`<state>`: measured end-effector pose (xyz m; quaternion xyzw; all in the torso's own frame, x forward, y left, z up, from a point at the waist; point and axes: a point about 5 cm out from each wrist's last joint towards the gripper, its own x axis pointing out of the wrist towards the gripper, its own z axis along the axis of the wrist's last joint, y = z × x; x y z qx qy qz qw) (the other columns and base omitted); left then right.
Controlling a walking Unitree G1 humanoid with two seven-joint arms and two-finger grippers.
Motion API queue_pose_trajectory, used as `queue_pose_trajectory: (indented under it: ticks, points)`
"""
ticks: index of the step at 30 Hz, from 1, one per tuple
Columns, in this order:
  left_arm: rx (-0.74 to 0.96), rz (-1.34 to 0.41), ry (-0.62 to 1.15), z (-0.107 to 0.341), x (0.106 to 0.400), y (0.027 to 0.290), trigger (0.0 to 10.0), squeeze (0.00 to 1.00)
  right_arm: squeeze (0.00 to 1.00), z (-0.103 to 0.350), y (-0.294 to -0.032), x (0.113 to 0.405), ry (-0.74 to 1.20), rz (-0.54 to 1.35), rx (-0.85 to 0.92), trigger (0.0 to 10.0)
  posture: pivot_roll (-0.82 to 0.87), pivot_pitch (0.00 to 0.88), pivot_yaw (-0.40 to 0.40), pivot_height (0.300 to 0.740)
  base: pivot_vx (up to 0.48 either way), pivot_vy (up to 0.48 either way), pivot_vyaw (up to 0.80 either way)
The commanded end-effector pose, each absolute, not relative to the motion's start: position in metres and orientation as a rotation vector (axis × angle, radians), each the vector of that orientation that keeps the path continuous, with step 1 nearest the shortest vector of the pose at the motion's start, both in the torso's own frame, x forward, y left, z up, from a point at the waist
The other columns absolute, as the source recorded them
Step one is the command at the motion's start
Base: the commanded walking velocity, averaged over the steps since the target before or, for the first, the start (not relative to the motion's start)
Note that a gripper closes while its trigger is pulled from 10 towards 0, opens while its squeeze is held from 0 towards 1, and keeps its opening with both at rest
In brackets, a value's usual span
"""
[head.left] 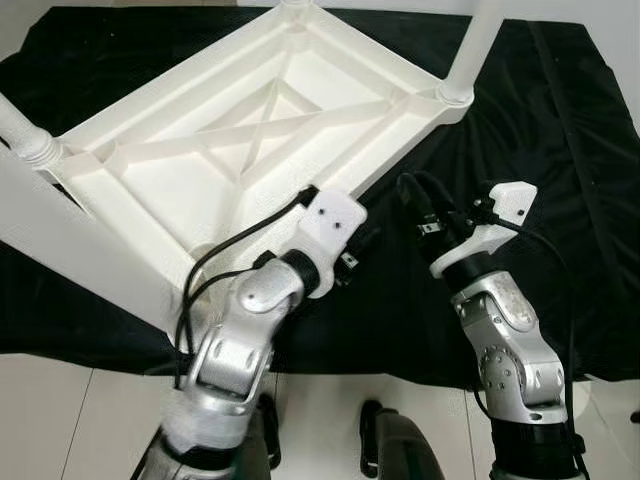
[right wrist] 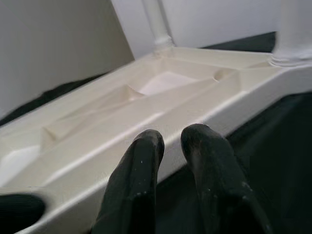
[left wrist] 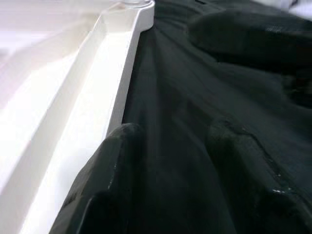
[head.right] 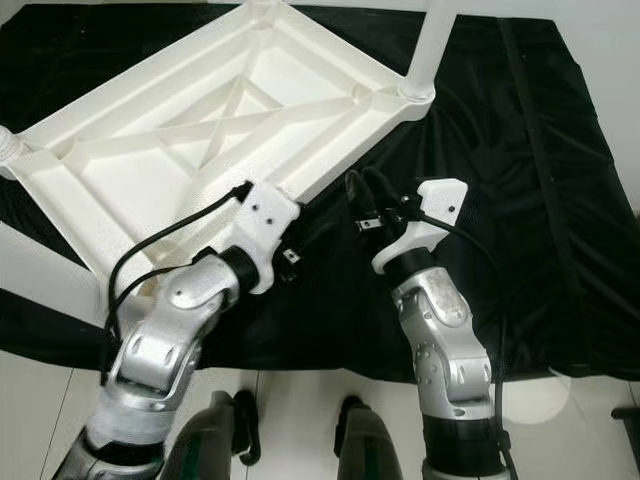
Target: Building children table
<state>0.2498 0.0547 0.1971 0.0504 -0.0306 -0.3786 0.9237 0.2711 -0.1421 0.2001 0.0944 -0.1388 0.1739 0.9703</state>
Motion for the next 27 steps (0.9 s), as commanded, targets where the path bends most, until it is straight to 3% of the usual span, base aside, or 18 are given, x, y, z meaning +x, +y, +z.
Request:
queue_pose_trajectory:
  ticks: [1, 12, 27]
  points:
    - [0.045, -0.892, -0.017, 0.194, 0.238, 0.06, 10.0, 0.0, 0.0, 0.194, -0.143, 0.274, -0.239, 0.329, 0.176, 10.0, -0.01, 0.219, 0.055, 0.74, 0.0, 0.0, 0.0]
    - [0.035, -0.994, 0.018, 0.19, 0.207, 0.098, 10.0, 0.0, 0.0, 0.192, -0.144, 0.288, -0.237, 0.352, 0.138, 10.0, 0.03, 0.198, 0.032, 0.74, 0.0, 0.0, 0.0]
    - [0.285, -1.004, 0.327, 0.184, 0.157, 0.162, 10.0, 0.0, 0.0, 0.199, -0.108, 0.317, -0.251, 0.572, 0.139, 10.0, 0.18, 0.177, -0.09, 0.74, 0.0, 0.0, 0.0]
